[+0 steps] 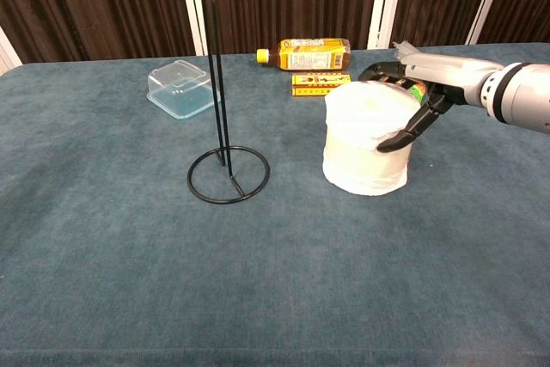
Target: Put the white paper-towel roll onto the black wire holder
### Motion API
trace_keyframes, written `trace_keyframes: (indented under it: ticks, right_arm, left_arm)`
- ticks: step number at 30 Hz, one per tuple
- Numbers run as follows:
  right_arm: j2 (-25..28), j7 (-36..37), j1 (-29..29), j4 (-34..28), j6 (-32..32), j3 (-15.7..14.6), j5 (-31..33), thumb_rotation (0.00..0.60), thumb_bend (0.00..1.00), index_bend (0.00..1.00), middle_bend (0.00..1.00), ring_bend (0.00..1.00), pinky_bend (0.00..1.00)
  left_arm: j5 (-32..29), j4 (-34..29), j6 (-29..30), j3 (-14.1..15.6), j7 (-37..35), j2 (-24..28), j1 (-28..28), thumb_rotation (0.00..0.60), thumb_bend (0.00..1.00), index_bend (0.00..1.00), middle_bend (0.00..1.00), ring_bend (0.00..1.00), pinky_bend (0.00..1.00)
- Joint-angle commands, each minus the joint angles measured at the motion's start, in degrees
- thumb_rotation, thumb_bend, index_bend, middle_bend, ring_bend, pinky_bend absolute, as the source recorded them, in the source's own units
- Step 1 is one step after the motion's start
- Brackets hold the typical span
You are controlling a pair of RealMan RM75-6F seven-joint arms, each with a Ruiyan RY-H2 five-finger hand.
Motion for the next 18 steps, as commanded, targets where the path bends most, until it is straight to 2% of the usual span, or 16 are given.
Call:
trace_keyframes:
  ticks: [1, 6, 10, 18]
  right_arm:
    - [-0.41, -1.13, 0.05, -0.06, 1.07, -0.51, 0.67, 0.600, 0.21, 0.70, 0.56, 0.60, 0.62]
    - [-0.37, -1.32, -0.07, -0.33, 2.47, -0.41, 1.48, 0.600, 0.26, 0.75, 0.60, 0.64, 0.66]
    - [0.00, 0.32, -0.76, -1.39, 5.07, 0.13, -0.62, 0.600, 0.27, 0.76, 0.60, 0.65, 0.67]
    - [7.30, 5.55, -2.95, -11.87, 9.98, 3.24, -5.75, 0.600, 0.28, 0.76, 0.60, 0.65, 0.67]
  left_arm:
    - [-0.39, 0.14, 0.35, -0.23, -0.64, 0.13, 0.18, 0.600, 0.40, 0.00, 0.00, 0.00, 0.08]
    - [-0.54, 0.27, 0.52, -0.36, -1.20, 0.23, 0.25, 0.600, 0.40, 0.00, 0.00, 0.00, 0.08]
    - [-0.28, 0.27, 0.50, -0.27, -0.95, 0.17, 0.21, 0.600, 0.40, 0.00, 0.00, 0.00, 0.08]
    - [-0.36, 0.22, 0.25, -0.25, -0.75, 0.09, 0.15, 0.600, 0.40, 0.00, 0.00, 0.00, 0.08]
